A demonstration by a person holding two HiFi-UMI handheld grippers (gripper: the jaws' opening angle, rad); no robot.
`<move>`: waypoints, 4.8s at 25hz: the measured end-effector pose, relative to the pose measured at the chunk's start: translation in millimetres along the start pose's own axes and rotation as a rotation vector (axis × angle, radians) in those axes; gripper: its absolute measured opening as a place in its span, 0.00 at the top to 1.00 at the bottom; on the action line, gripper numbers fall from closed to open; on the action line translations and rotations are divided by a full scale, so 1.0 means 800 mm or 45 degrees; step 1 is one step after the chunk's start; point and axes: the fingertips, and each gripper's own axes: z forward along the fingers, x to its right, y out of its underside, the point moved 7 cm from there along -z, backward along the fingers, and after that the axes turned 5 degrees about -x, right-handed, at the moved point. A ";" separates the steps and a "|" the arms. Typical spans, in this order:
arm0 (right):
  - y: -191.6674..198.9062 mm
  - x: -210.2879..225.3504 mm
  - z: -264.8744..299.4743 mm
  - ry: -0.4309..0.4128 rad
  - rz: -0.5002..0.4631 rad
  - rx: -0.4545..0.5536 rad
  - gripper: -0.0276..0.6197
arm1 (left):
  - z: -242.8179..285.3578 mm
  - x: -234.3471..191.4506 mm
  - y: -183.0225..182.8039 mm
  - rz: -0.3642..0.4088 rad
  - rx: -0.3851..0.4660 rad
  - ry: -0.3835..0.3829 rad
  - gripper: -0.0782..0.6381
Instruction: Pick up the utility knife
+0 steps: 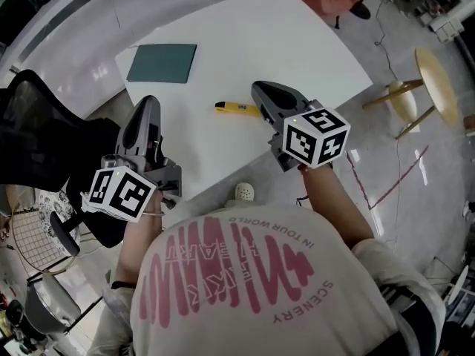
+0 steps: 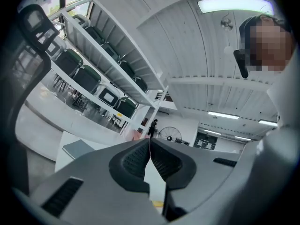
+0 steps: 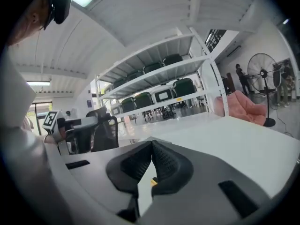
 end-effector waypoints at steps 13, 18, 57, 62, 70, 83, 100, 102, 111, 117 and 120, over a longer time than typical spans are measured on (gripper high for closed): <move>0.080 0.091 0.124 -0.250 -0.297 -0.741 0.86 | -0.025 -0.039 0.007 -0.034 0.067 -0.325 0.86; 0.096 0.088 0.137 -0.396 -0.302 -0.883 0.66 | -0.032 -0.049 0.003 -0.042 0.097 -0.394 0.86; 0.125 0.060 0.151 -0.262 -0.774 -1.380 0.75 | -0.035 -0.043 0.003 -0.071 0.126 -0.377 0.86; 0.124 0.059 0.151 -0.220 -0.766 -1.393 0.76 | -0.045 -0.050 -0.003 -0.077 0.134 -0.371 0.86; 0.126 0.056 0.149 -0.130 -0.613 -1.342 0.76 | -0.055 -0.057 -0.006 -0.082 0.121 -0.350 0.86; 0.104 0.051 0.143 0.078 -0.393 -1.056 0.76 | -0.069 -0.068 -0.014 -0.076 0.069 -0.356 0.86; 0.018 -0.041 0.090 0.368 -0.191 -0.315 0.76 | -0.083 -0.073 -0.041 -0.069 -0.063 -0.176 0.86; 0.005 -0.057 0.079 0.377 -0.185 -0.247 0.76 | -0.084 -0.073 -0.044 -0.064 -0.072 -0.149 0.86; -0.039 -0.120 0.046 0.395 -0.135 0.056 0.76 | -0.086 -0.077 -0.052 -0.027 -0.127 -0.077 0.86; -0.050 -0.152 0.028 0.421 -0.133 0.179 0.76 | -0.087 -0.075 -0.057 -0.031 -0.112 -0.042 0.86; -0.050 -0.165 0.021 0.418 -0.117 0.235 0.76 | -0.087 -0.071 -0.060 -0.002 -0.106 -0.010 0.86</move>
